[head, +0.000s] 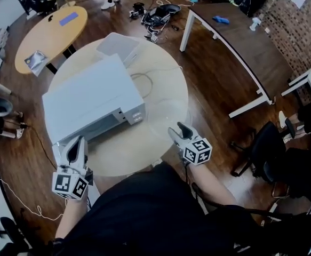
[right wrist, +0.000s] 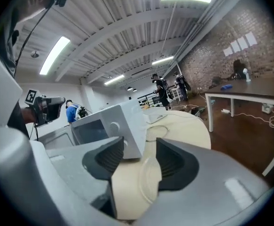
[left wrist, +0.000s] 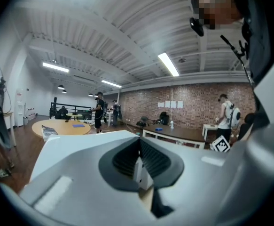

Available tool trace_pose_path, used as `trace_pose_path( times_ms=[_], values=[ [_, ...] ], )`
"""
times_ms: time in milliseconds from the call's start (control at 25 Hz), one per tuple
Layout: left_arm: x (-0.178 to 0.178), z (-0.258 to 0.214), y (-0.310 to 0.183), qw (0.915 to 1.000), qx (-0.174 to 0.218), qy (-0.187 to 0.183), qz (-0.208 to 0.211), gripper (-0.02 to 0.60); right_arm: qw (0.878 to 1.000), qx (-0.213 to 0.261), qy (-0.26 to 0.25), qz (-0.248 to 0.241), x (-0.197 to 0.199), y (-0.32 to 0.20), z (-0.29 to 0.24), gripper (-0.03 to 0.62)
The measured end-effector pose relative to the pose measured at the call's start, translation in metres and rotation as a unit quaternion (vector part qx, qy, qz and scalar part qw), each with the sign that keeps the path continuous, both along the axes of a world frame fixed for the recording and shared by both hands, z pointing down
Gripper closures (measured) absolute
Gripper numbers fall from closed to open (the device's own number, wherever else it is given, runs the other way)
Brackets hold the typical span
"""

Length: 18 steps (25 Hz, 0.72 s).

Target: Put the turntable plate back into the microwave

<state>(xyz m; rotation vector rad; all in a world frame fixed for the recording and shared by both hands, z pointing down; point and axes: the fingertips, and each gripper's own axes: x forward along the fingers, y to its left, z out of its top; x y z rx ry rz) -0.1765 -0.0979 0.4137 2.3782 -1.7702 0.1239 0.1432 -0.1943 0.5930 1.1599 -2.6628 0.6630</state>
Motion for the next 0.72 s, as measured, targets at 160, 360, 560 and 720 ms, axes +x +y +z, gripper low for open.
trace_pose_path(
  times_ms=[160, 360, 560, 720],
  values=[
    [0.0, 0.002, 0.0, 0.9996, -0.02, 0.003, -0.022, 0.578, 0.999, -0.019, 0.023, 0.029, 0.021, -0.011, 0.028, 0.346],
    [0.011, 0.006, -0.006, 0.9988, -0.045, 0.006, -0.021, 0.578, 0.995, -0.035, 0.031, 0.087, 0.062, -0.029, 0.051, 0.344],
    [0.003, -0.005, -0.008, 0.9979, -0.047, 0.0, -0.046, 0.578, 0.987, -0.062, 0.025, 0.144, 0.092, -0.051, 0.08, 0.312],
    [0.009, -0.002, -0.015, 0.9972, -0.051, 0.01, -0.054, 0.578, 0.982, -0.073, 0.011, 0.175, 0.116, -0.057, 0.09, 0.299]
  ],
)
